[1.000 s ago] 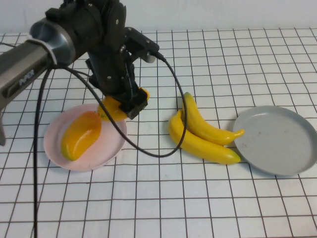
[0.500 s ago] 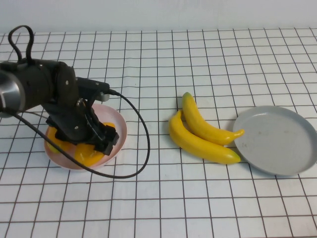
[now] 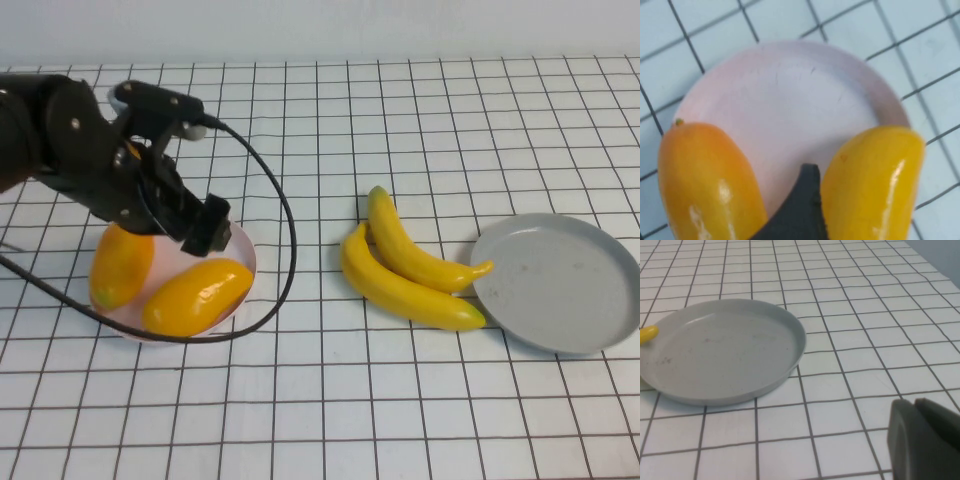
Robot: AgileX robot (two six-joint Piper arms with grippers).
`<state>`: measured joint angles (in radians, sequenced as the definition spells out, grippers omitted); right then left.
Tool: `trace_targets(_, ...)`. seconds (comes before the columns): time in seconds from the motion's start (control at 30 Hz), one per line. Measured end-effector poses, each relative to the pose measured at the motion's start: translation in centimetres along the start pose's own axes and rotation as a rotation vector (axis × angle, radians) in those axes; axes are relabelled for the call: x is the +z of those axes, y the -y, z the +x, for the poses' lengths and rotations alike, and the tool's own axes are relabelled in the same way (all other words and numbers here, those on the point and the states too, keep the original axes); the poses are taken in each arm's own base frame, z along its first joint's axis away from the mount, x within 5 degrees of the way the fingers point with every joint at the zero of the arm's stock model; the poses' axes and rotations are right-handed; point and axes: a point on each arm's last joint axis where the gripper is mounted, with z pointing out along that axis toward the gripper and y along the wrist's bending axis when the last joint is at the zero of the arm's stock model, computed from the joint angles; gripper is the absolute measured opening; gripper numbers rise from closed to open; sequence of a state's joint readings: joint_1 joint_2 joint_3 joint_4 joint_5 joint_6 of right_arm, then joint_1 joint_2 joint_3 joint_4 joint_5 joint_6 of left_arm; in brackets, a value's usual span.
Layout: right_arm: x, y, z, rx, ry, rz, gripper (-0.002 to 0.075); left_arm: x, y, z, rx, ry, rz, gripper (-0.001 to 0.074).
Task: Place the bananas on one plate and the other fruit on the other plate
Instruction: Put another type of fruit in the right plate
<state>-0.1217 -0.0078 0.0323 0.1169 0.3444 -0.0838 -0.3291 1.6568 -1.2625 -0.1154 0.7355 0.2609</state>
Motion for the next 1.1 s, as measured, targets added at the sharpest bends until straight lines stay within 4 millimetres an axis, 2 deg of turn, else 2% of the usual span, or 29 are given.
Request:
trace_targets(0.13, 0.0, 0.0, 0.0, 0.000, 0.000, 0.000, -0.0016, -4.8, 1.0, 0.0, 0.021, 0.161, 0.043, 0.0664)
trace_targets(0.2, 0.0, 0.0, 0.0, 0.000, 0.000, 0.000, -0.0017, -7.3, 2.0, 0.8, 0.031, 0.261, 0.096, 0.0614)
trace_targets(0.3, 0.0, 0.0, 0.0, 0.000, 0.000, 0.000, -0.0017, -10.4, 3.3, 3.0, 0.064, 0.401, 0.131, 0.0405)
trace_targets(0.37, 0.0, 0.0, 0.0, 0.000, 0.000, 0.000, -0.0017, -12.2, 3.9, 4.7, 0.069, 0.479, 0.143, 0.0197)
trace_targets(0.47, 0.0, 0.0, 0.0, 0.000, 0.000, 0.000, -0.0016, -13.4, 4.5, 7.7, 0.044, 0.532, 0.139, 0.0059)
trace_targets(0.67, 0.0, 0.0, 0.0, 0.000, 0.000, 0.000, -0.0016, -13.9, 5.3, 12.8, -0.013, 0.554, 0.135, 0.0003)
trace_targets(0.9, 0.0, 0.0, 0.0, 0.000, 0.000, 0.000, -0.0016, -11.1, 5.2, 17.1, -0.065, 0.545, 0.085, -0.0001)
trace_targets(1.1, 0.0, 0.0, 0.0, 0.000, 0.000, 0.000, -0.0017, -9.4, 4.4, 20.2, -0.189, 0.677, -0.033, -0.0002)
